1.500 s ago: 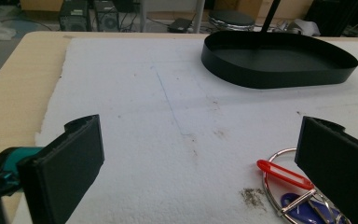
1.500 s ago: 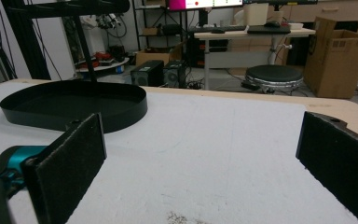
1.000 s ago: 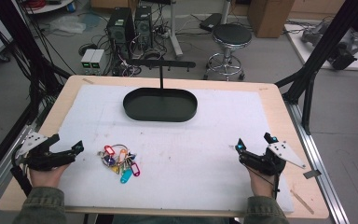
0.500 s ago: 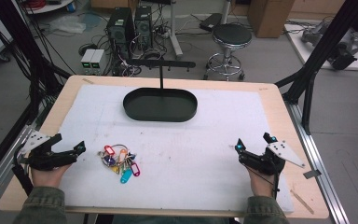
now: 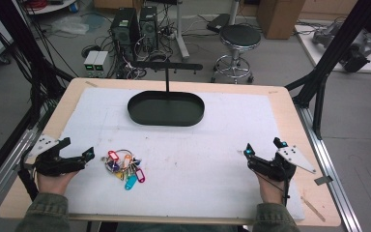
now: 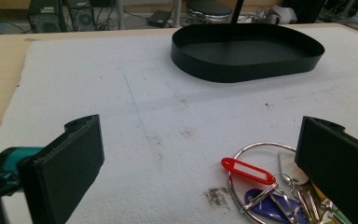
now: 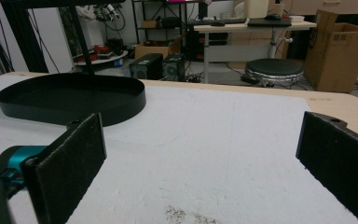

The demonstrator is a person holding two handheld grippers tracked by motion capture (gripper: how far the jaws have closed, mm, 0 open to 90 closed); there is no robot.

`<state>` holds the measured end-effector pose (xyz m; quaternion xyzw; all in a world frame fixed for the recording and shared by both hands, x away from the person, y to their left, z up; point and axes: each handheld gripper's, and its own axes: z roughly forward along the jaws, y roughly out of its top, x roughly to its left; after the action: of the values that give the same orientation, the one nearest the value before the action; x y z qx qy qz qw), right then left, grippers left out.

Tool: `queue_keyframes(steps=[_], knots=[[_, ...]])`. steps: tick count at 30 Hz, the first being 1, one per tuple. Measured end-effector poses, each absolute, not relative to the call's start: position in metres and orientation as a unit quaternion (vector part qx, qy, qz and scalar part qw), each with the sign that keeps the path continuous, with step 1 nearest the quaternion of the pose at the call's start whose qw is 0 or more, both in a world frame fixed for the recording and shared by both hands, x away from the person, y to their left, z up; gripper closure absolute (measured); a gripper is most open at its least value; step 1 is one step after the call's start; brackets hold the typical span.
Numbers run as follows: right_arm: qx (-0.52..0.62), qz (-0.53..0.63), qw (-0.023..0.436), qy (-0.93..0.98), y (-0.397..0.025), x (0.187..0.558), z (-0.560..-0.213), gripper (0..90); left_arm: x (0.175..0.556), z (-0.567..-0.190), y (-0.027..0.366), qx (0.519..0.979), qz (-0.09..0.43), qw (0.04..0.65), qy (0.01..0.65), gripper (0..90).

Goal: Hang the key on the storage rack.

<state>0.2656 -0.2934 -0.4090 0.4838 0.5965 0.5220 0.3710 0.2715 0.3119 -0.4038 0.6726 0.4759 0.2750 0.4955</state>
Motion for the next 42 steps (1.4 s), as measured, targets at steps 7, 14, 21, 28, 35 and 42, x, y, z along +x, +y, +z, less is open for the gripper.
queue_keyframes(steps=[7,14,21,28,35,42], knots=[[0.483,0.518,0.373,0.600,-0.293,0.266,-0.409,0.4,0.272,-0.402,0.307,0.681,0.270,0.493,0.469,1.7],[0.483,0.517,0.371,0.602,-0.292,0.266,-0.410,0.4,0.272,-0.402,0.300,0.697,0.266,0.485,0.456,1.7],[0.481,0.513,0.371,0.606,-0.292,0.267,-0.410,0.4,0.275,-0.404,0.293,0.716,0.245,0.480,0.443,1.7],[0.480,0.512,0.373,0.606,-0.292,0.267,-0.410,0.4,0.276,-0.405,0.285,0.733,0.229,0.473,0.432,1.7],[0.481,0.510,0.371,0.609,-0.291,0.268,-0.411,0.4,0.276,-0.406,0.278,0.744,0.216,0.470,0.422,1.7],[0.481,0.509,0.371,0.610,-0.291,0.269,-0.411,0.4,0.280,-0.409,0.265,0.767,0.200,0.455,0.406,1.7]])
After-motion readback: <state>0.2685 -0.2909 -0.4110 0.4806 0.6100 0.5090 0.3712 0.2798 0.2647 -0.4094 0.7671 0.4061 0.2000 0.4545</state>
